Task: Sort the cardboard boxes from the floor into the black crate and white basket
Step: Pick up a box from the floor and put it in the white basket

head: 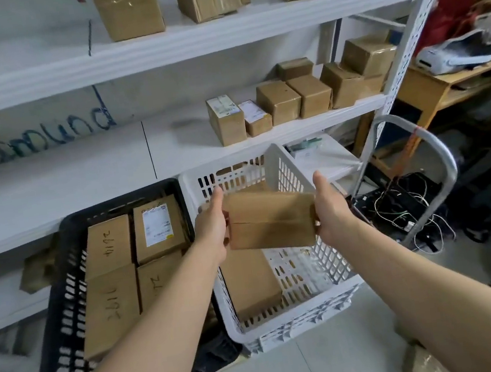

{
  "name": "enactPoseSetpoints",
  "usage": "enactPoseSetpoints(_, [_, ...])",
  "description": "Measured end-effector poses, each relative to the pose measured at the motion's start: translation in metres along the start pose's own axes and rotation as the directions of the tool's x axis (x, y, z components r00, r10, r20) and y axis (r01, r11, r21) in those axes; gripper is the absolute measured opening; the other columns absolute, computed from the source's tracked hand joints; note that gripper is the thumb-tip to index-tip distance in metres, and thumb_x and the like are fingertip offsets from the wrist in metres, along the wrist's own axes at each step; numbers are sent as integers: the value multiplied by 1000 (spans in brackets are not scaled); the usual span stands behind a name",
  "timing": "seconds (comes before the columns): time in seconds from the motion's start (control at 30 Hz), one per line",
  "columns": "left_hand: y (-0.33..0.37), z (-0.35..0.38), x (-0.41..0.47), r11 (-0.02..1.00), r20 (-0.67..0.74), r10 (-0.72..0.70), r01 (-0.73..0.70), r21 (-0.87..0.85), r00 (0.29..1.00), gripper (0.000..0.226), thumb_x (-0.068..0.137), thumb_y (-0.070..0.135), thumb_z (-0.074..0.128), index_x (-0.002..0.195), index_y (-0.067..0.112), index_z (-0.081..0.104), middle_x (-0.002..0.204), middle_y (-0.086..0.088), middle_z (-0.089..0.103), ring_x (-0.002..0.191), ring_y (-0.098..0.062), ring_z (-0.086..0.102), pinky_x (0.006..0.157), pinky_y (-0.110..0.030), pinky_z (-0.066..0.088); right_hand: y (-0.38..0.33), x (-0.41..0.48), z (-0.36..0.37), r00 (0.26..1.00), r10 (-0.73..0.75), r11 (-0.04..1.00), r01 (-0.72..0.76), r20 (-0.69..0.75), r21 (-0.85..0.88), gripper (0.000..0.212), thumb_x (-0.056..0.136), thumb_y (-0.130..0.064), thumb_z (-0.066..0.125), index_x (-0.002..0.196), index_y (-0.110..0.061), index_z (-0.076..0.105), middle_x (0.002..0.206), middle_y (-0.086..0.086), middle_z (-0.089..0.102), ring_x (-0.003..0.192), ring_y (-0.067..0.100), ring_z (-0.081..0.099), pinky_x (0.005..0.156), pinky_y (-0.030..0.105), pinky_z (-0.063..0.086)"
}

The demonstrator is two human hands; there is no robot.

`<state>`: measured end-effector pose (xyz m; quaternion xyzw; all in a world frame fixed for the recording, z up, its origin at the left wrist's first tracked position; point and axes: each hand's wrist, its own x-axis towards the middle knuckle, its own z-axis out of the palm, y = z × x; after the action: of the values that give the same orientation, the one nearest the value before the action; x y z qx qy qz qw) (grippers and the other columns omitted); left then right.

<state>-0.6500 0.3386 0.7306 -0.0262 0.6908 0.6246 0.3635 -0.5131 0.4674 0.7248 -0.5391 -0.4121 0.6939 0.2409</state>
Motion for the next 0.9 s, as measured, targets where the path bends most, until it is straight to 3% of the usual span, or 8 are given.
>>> enactPoseSetpoints(0.1, [-16, 19, 20, 998, 5, -38, 38, 48, 999, 62, 82, 64, 56, 119, 15, 57, 121, -4, 61, 106, -25, 59, 87, -40, 50, 3, 24, -7, 998, 60, 996, -58, 18, -71, 74, 84, -70, 42, 125, -9, 54, 116, 12, 61, 105, 32, 58, 96, 50, 47])
enactPoseSetpoints(0.2, [-30, 29, 37, 995, 15, -62, 60, 74, 998, 51, 86, 52, 60, 123, 16, 53, 128, -3, 57, 113, -24, 54, 89, -32, 39, 6, 41, -8, 997, 76, 992, -73, 24, -101, 76, 85, -66, 44, 135, -9, 49, 130, 13, 55, 117, 34, 52, 103, 51, 41])
enactPoseSetpoints(0.3, [-41, 34, 54, 987, 9, -108, 106, 123, 994, 40, 85, 39, 66, 118, 17, 56, 124, -5, 59, 115, -27, 53, 102, -42, 37, 11, 56, -6, 996, 84, 989, -84, -7, -120, 74, 84, -63, 49, 135, -10, 49, 132, 11, 54, 118, 33, 51, 103, 51, 41])
enactPoseSetpoints(0.4, [-49, 39, 75, 974, 5, -142, 139, 177, 990, 27, 85, 30, 68, 105, 15, 59, 115, -8, 63, 108, -28, 58, 100, -50, 43, 15, 72, -3, 993, 101, 983, -109, -56, -145, 72, 85, -61, 50, 135, -9, 48, 130, 10, 54, 117, 31, 51, 104, 47, 41])
enactPoseSetpoints(0.57, [-68, 42, 105, 949, 17, -243, 234, 210, 970, 28, 85, 28, 66, 109, 14, 63, 113, -9, 65, 105, -29, 60, 97, -49, 47, 29, 98, -1, 986, 80, 949, -120, -147, -291, 65, 91, -55, 45, 137, -9, 46, 132, 10, 50, 112, 29, 49, 91, 37, 40])
enactPoseSetpoints(0.67, [-83, 43, 120, 928, 9, -301, 291, 231, 953, 31, 86, 28, 66, 112, 13, 64, 108, -7, 67, 100, -27, 63, 89, -42, 52, 38, 111, 1, 980, 78, 899, -147, -181, -412, 61, 94, -53, 40, 134, -7, 49, 132, 15, 52, 112, 31, 49, 96, 40, 40])
enactPoseSetpoints(0.77, [-95, 46, 134, 915, 5, -344, 333, 229, 939, 28, 87, 27, 64, 111, 11, 64, 108, -7, 67, 99, -25, 64, 85, -39, 53, 47, 125, 4, 984, 84, 861, -152, -160, -486, 55, 99, -45, 37, 135, -6, 48, 133, 17, 51, 117, 33, 51, 100, 41, 41])
enactPoseSetpoints(0.9, [-109, 55, 148, 892, 32, -403, 384, 238, 915, 31, 89, 28, 62, 114, 10, 62, 115, -9, 66, 104, -25, 63, 88, -41, 53, 57, 143, 3, 985, 107, 802, -164, -133, -574, 52, 101, -43, 33, 132, -6, 51, 127, 16, 55, 112, 30, 53, 87, 31, 38])
